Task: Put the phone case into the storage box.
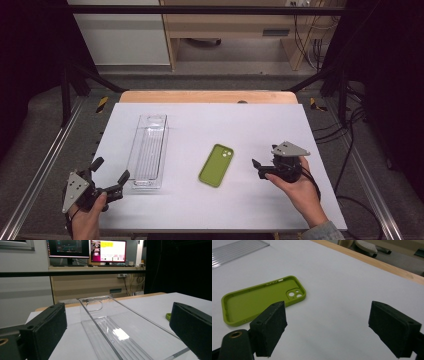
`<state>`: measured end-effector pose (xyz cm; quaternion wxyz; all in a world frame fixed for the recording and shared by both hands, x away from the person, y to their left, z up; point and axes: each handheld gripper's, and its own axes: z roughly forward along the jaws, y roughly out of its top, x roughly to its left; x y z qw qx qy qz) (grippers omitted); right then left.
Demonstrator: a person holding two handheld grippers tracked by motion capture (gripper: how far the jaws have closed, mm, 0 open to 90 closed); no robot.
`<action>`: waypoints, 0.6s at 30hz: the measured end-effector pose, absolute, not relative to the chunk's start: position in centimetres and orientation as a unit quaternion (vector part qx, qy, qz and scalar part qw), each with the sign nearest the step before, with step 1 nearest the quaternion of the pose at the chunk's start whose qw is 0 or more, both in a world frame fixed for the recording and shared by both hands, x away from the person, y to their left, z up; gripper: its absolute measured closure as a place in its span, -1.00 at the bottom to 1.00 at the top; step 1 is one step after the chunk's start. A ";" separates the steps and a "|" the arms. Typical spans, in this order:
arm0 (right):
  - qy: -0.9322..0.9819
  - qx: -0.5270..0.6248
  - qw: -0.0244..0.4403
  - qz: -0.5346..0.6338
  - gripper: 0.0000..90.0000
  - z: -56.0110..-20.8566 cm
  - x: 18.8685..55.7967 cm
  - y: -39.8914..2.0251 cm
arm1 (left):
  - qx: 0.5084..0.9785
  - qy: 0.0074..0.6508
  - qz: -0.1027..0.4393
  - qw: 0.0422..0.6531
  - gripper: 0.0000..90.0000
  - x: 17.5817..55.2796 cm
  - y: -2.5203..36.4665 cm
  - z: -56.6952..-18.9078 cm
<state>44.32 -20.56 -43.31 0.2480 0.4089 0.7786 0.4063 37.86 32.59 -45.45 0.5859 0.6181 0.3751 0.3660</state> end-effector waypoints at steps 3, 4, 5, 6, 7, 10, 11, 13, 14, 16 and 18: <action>0.796 0.394 0.241 0.392 -0.70 -42.8 45.0 -19.4 | 0.619 0.374 0.365 0.586 -0.99 37.8 32.6 -45.4; 0.800 0.391 0.238 0.387 -0.70 -42.7 45.2 -19.2 | 0.619 0.374 0.365 0.586 -0.99 37.8 32.6 -45.4; 0.800 0.391 0.238 0.387 -0.70 -42.7 45.2 -19.2 | 0.619 0.374 0.365 0.586 -0.99 37.8 32.6 -45.4; 0.803 0.390 0.235 0.384 -0.70 -42.7 45.5 -19.0 | 0.619 0.374 0.365 0.586 -0.99 37.8 32.6 -45.4; 0.806 0.389 0.232 0.381 -0.70 -42.6 45.7 -18.8 | 0.618 0.376 0.365 0.586 -0.99 37.8 32.6 -45.4; 0.815 0.385 0.221 0.373 -0.71 -42.5 46.4 -18.0 | 0.617 0.376 0.365 0.587 -0.99 37.8 32.6 -45.4; 0.815 0.385 0.221 0.373 -0.71 -42.5 46.4 -18.0 | 0.617 0.376 0.365 0.587 -0.99 37.8 32.6 -45.4; 0.821 0.378 0.217 0.368 -0.71 -42.5 47.0 -17.4 | 0.618 0.376 0.365 0.587 -0.99 37.8 32.6 -45.4; 0.823 0.377 0.215 0.367 -0.71 -42.5 47.1 -17.3 | 0.618 0.375 0.365 0.587 -0.99 37.8 32.6 -45.4; 0.825 0.377 0.212 0.364 -0.71 -42.5 47.2 -17.1 | 0.618 0.376 0.365 0.587 -0.99 37.8 32.6 -45.4; 0.828 0.373 0.211 0.361 -0.71 -42.5 47.4 -16.9 | 0.618 0.376 0.365 0.587 -0.99 37.8 32.6 -45.4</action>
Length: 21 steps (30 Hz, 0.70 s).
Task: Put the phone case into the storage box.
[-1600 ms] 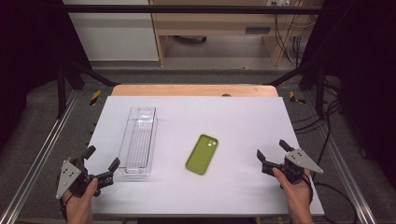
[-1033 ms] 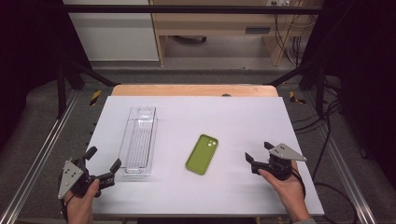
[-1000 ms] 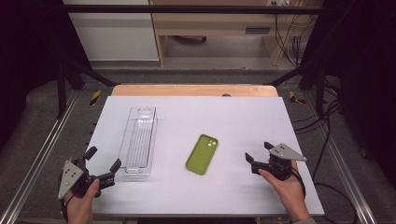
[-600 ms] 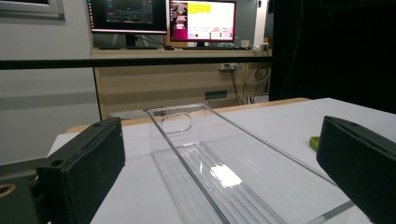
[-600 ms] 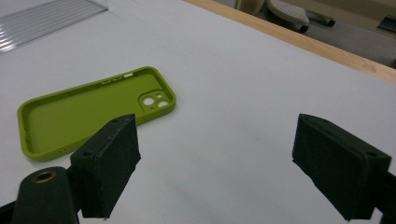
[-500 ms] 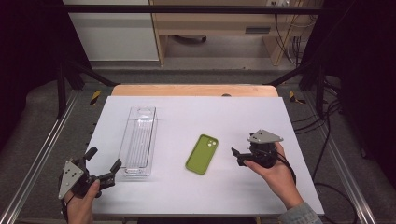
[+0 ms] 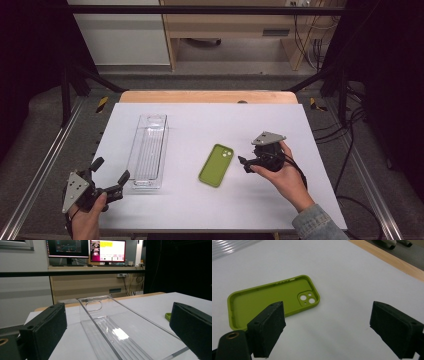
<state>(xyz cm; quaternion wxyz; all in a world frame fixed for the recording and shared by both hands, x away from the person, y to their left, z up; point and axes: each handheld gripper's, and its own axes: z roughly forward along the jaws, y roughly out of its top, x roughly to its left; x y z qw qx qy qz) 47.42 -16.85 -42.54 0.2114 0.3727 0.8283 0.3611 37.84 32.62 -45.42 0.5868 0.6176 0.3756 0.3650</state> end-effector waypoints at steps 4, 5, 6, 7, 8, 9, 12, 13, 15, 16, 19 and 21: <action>0.833 0.370 0.204 0.356 -0.71 -42.7 47.7 -16.4 | 0.617 0.376 0.365 0.587 -0.99 37.8 32.6 -45.4; 0.835 0.370 0.202 0.355 -0.71 -42.7 47.8 -16.4 | 0.617 0.376 0.364 0.587 -0.99 37.8 32.6 -45.4; 0.835 0.371 0.199 0.354 -0.71 -42.8 48.0 -16.2 | 0.618 0.376 0.364 0.587 -0.99 37.8 32.6 -45.4; 0.835 0.371 0.199 0.354 -0.71 -42.8 48.0 -16.2 | 0.618 0.376 0.364 0.587 -0.99 37.8 32.6 -45.4; 0.836 0.371 0.197 0.353 -0.70 -42.9 48.1 -16.1 | 0.618 0.376 0.364 0.586 -0.99 37.9 32.6 -45.4; 0.834 0.372 0.197 0.356 -0.69 -43.0 48.3 -16.0 | 0.618 0.376 0.364 0.586 -0.99 37.9 32.6 -45.4; 0.834 0.376 0.189 0.357 -0.66 -43.0 48.8 -15.8 | 0.619 0.376 0.364 0.586 -0.99 37.9 32.6 -45.4; 0.834 0.376 0.189 0.357 -0.66 -43.0 48.8 -15.8 | 0.619 0.376 0.364 0.586 -0.99 37.9 32.6 -45.4; 0.834 0.378 0.184 0.357 -0.64 -43.1 49.0 -15.7 | 0.619 0.375 0.364 0.586 -0.99 37.9 32.6 -45.4; 0.834 0.378 0.183 0.357 -0.63 -43.1 49.1 -15.5 | 0.619 0.375 0.364 0.586 -0.99 37.9 32.6 -45.4; 0.835 0.376 0.180 0.359 -0.59 -43.2 49.4 -15.3 | 0.620 0.375 0.364 0.586 -0.99 37.9 32.6 -45.4; 0.836 0.375 0.179 0.358 -0.56 -43.3 49.7 -15.0 | 0.620 0.375 0.364 0.585 -0.99 37.9 32.6 -45.4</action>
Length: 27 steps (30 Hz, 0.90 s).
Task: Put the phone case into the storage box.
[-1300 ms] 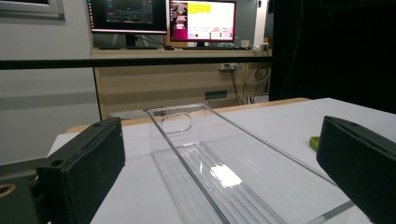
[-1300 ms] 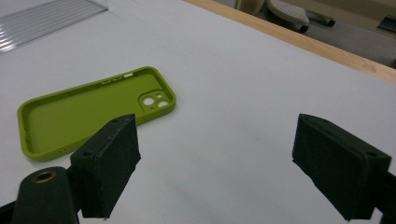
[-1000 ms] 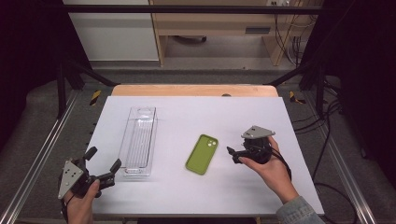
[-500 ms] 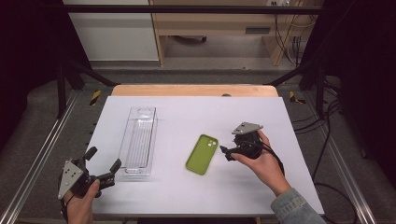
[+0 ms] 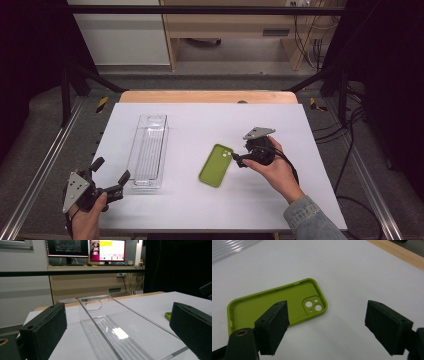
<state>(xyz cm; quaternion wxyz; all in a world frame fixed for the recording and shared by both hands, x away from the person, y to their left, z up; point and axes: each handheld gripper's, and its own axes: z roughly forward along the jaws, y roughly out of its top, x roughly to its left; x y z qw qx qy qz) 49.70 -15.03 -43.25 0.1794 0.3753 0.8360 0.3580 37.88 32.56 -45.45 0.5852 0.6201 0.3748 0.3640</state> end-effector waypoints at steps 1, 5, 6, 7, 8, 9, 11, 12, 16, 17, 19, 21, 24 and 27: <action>0.838 0.374 0.178 0.355 -0.55 -43.2 50.0 -14.8 | 0.620 0.375 0.364 0.585 -0.99 37.9 32.6 -45.4; 0.838 0.376 0.174 0.356 -0.54 -43.2 50.1 -14.4 | 0.620 0.375 0.365 0.585 -0.99 37.9 32.6 -45.4; 0.839 0.375 0.174 0.353 -0.54 -43.2 50.1 -14.3 | 0.620 0.375 0.364 0.585 -0.99 37.9 32.6 -45.4; 0.840 0.374 0.177 0.351 -0.53 -43.2 50.2 -14.1 | 0.620 0.375 0.364 0.585 -0.99 37.9 32.6 -45.4; 0.841 0.373 0.176 0.351 -0.52 -43.2 50.3 -14.0 | 0.620 0.375 0.364 0.585 -0.99 37.9 32.6 -45.4; 0.843 0.371 0.176 0.347 -0.52 -43.2 50.5 -13.7 | 0.621 0.375 0.364 0.585 -0.99 37.9 32.5 -45.4; 0.846 0.367 0.177 0.343 -0.52 -43.3 50.8 -13.5 | 0.621 0.375 0.364 0.584 -0.99 37.9 32.5 -45.4; 0.847 0.369 0.174 0.341 -0.52 -43.3 50.9 -13.3 | 0.621 0.374 0.364 0.584 -0.99 37.9 32.5 -45.4; 0.850 0.367 0.175 0.334 -0.52 -43.3 51.4 -12.9 | 0.621 0.374 0.364 0.584 -0.99 37.9 32.5 -45.4; 0.849 0.368 0.174 0.336 -0.52 -43.4 51.6 -12.8 | 0.621 0.374 0.364 0.584 -0.99 37.8 32.5 -45.4; 0.851 0.367 0.173 0.333 -0.53 -43.4 52.0 -12.6 | 0.621 0.374 0.364 0.585 -0.99 37.9 32.5 -45.4; 0.850 0.371 0.166 0.336 -0.52 -43.5 52.3 -12.5 | 0.621 0.374 0.364 0.585 -0.99 37.9 32.5 -45.4; 0.850 0.374 0.162 0.334 -0.52 -43.8 52.6 -12.5 | 0.621 0.374 0.364 0.585 -0.99 37.9 32.5 -45.4; 0.852 0.375 0.159 0.330 -0.53 -44.3 52.9 -12.4 | 0.621 0.374 0.363 0.585 -0.99 37.9 32.5 -45.4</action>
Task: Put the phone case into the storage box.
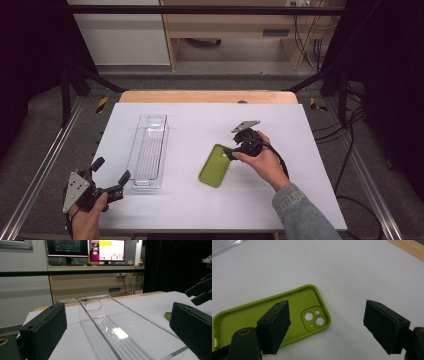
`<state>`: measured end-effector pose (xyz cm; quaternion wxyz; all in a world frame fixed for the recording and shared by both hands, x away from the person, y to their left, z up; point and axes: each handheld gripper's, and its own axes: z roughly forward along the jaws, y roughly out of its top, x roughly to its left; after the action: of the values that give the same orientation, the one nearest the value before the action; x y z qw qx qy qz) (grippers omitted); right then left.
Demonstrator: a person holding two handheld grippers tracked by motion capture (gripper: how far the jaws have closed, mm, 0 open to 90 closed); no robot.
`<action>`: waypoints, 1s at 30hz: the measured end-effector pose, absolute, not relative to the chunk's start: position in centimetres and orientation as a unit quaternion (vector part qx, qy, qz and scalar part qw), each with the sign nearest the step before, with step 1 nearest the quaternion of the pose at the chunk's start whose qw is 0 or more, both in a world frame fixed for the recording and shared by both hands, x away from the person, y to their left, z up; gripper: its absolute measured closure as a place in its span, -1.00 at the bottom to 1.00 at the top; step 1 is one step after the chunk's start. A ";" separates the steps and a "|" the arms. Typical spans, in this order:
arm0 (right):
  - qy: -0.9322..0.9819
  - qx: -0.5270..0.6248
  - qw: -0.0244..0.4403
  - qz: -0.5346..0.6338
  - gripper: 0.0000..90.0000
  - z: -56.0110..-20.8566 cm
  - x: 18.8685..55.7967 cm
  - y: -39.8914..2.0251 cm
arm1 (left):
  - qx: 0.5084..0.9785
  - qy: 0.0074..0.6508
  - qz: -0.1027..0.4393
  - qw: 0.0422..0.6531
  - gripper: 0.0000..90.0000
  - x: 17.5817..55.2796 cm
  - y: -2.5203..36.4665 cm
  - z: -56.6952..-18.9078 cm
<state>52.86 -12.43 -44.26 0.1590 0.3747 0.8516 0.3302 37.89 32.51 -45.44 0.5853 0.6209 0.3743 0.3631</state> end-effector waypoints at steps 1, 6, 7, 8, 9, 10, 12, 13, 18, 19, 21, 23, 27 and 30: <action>0.852 0.376 0.158 0.328 -0.53 -44.4 52.9 -12.4 | 0.621 0.374 0.363 0.585 -0.99 37.9 32.5 -45.4; 0.858 0.376 0.150 0.317 -0.48 -45.1 53.4 -12.3 | 0.622 0.373 0.363 0.585 -0.99 37.9 32.5 -45.4; 0.859 0.377 0.145 0.315 -0.47 -45.2 53.4 -12.3 | 0.622 0.373 0.363 0.585 -0.99 37.9 32.5 -45.4; 0.859 0.375 0.144 0.317 -0.44 -45.4 53.5 -12.3 | 0.622 0.373 0.363 0.585 -0.99 37.9 32.5 -45.4; 0.860 0.373 0.147 0.316 -0.39 -45.5 53.6 -12.4 | 0.623 0.373 0.363 0.584 -0.99 37.9 32.5 -45.5; 0.858 0.376 0.143 0.318 -0.36 -45.6 53.7 -12.4 | 0.623 0.374 0.362 0.584 -0.99 37.9 32.4 -45.5; 0.857 0.379 0.142 0.319 -0.25 -45.9 53.8 -12.5 | 0.623 0.374 0.361 0.585 -0.99 38.0 32.4 -45.5; 0.857 0.379 0.142 0.319 -0.18 -46.0 53.9 -12.5 | 0.624 0.373 0.362 0.584 -0.99 38.0 32.4 -45.5; 0.855 0.375 0.133 0.331 0.10 -47.0 54.4 -12.4 | 0.627 0.370 0.361 0.583 -0.99 37.9 32.2 -45.5; 0.855 0.377 0.131 0.332 0.15 -47.3 54.5 -12.3 | 0.628 0.369 0.361 0.583 -0.99 37.9 32.2 -45.5; 0.854 0.375 0.130 0.335 0.22 -47.6 54.7 -12.3 | 0.627 0.370 0.361 0.583 -0.99 37.9 32.2 -45.5; 0.853 0.377 0.127 0.337 0.29 -47.7 54.8 -12.3 | 0.627 0.371 0.361 0.583 -0.99 38.0 32.3 -45.5; 0.853 0.379 0.122 0.338 0.35 -48.0 55.0 -12.3 | 0.628 0.370 0.360 0.582 -0.99 38.0 32.2 -45.5; 0.856 0.377 0.120 0.333 0.37 -48.1 55.2 -12.5 | 0.628 0.370 0.360 0.582 -0.99 38.0 32.2 -45.5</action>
<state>55.16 -12.55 -48.09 0.1205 0.3772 0.8557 0.3331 37.99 32.22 -45.54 0.5822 0.6282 0.3699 0.3600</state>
